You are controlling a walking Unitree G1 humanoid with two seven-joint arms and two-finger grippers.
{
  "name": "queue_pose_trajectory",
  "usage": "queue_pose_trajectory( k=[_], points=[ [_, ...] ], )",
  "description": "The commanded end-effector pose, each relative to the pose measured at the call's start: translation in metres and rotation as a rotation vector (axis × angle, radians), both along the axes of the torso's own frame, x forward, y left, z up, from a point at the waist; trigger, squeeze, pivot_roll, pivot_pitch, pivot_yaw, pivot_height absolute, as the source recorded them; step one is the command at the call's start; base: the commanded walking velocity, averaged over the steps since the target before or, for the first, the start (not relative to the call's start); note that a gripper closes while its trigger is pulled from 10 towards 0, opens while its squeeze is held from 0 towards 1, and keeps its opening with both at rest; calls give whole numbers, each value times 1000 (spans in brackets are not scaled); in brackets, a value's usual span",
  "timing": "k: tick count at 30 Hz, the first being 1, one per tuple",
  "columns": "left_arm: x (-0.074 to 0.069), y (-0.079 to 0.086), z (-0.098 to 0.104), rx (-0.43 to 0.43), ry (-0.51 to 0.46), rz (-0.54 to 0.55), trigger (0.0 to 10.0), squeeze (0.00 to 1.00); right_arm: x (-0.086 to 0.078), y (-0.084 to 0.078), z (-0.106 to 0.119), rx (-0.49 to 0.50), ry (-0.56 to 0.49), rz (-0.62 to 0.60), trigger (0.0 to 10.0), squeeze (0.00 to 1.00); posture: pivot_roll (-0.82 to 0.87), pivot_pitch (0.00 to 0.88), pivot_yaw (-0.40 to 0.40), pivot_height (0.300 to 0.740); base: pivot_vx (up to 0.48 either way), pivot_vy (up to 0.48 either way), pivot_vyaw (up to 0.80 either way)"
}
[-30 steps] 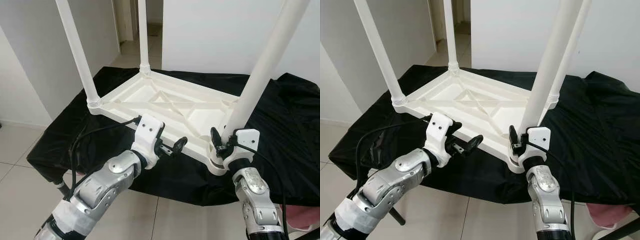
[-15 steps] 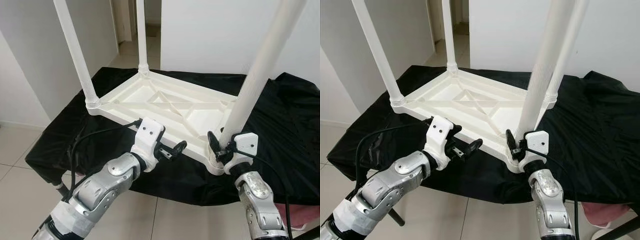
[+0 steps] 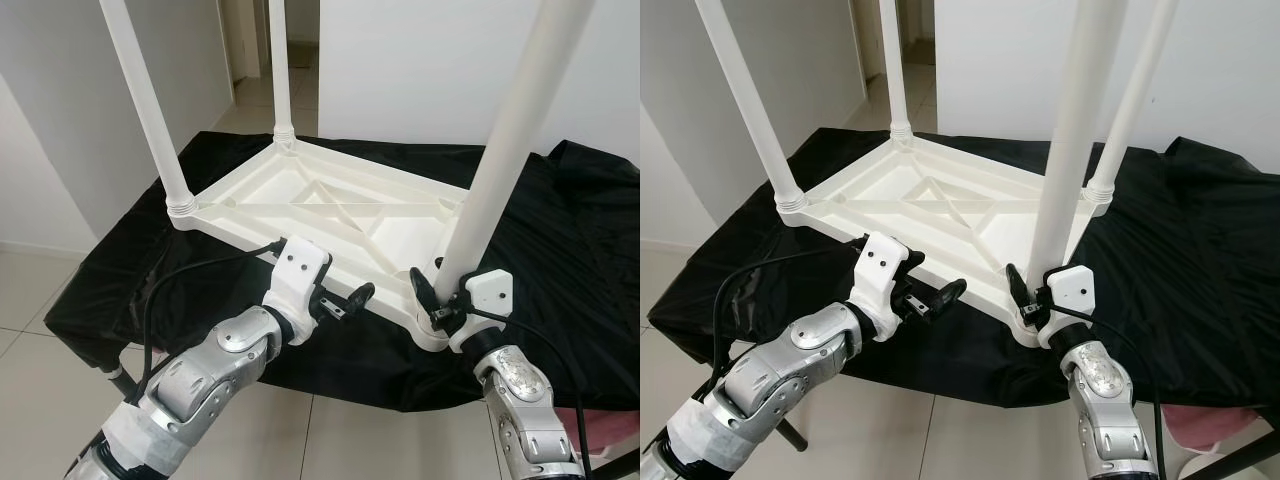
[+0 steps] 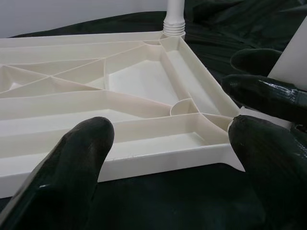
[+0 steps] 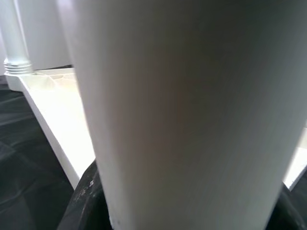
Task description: Building children table
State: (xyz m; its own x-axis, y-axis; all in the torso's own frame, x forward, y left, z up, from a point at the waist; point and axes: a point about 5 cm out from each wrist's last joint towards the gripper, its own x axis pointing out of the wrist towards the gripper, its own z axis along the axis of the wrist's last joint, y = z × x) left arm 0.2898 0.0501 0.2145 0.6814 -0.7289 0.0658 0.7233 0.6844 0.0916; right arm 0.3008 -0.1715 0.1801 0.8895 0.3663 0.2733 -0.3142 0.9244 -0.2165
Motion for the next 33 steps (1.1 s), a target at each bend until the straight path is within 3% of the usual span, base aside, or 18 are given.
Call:
queue_pose_trajectory(
  k=[1, 12, 28, 32, 33],
  points=[
    [-11, -8, -2, 51, 0, -239, 10000, 0, -1, 8, -26, -2, 131, 63, 10000, 0, 32, 157, 45, 740, 0, 0, 0],
    [-11, -7, 0, 57, -11, -235, 10000, 0, 6, 8, -35, 74, 241, 31, 10000, 0, 42, 153, 43, 740, 0, 0, 0],
    [-11, -6, 1, 59, -11, -228, 10000, 0, 9, -2, -45, 158, 302, -66, 10000, 0, 45, 153, 39, 740, 0, 0, 0],
    [-12, -6, 1, 61, -12, -227, 10000, 0, 9, -4, -47, 205, 321, -104, 10000, 0, 45, 153, 39, 740, 0, 0, 0],
    [-11, -6, 1, 60, -13, -226, 10000, 0, 9, -4, -48, 260, 337, -124, 10000, 0, 46, 154, 39, 740, 0, 0, 0]
  ],
)
